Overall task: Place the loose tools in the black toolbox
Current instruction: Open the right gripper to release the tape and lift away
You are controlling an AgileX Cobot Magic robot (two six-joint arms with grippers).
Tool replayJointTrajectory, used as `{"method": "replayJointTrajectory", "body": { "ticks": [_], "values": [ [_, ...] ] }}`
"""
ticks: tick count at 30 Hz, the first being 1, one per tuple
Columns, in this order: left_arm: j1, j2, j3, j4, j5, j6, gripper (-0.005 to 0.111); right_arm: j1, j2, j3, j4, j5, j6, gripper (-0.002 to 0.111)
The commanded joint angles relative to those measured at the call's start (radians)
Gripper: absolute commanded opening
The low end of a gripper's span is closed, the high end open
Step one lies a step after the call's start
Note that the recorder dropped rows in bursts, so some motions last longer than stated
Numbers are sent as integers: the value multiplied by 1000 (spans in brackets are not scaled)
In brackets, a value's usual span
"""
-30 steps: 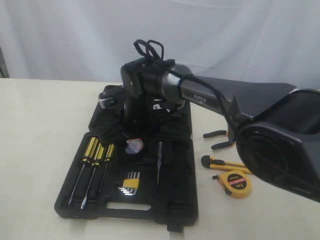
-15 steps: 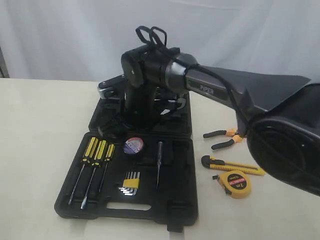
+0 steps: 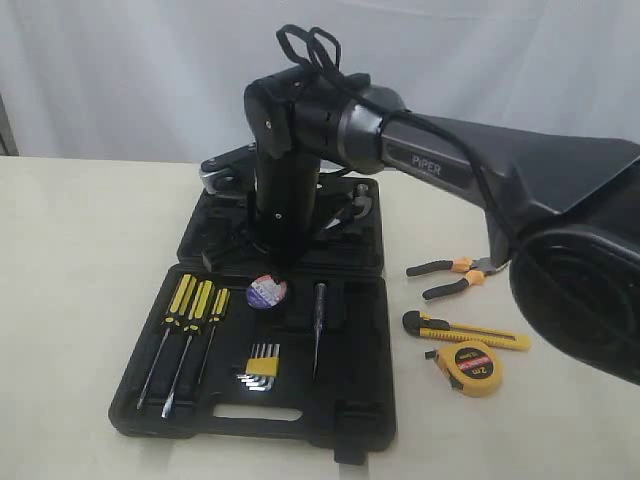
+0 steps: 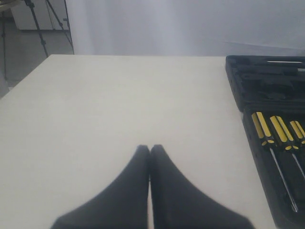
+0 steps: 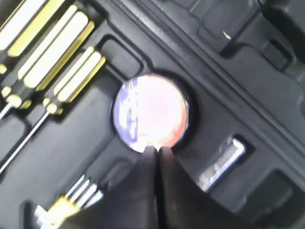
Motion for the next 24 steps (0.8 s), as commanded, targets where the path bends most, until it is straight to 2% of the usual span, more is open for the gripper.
{"method": "replayJointTrajectory", "body": {
  "ticks": [1,9,24],
  "values": [
    [-5,-1,3,-8,-8,-4,0,-1,34,-3,-8,-72,-10,-1],
    [-5,-1,3,-8,-8,-4,0,-1,96,-3,-36,-99,-2,-1],
    [-5,-1,3,-8,-8,-4,0,-1,27,-1,-6,-108,0,-1]
  ]
}}
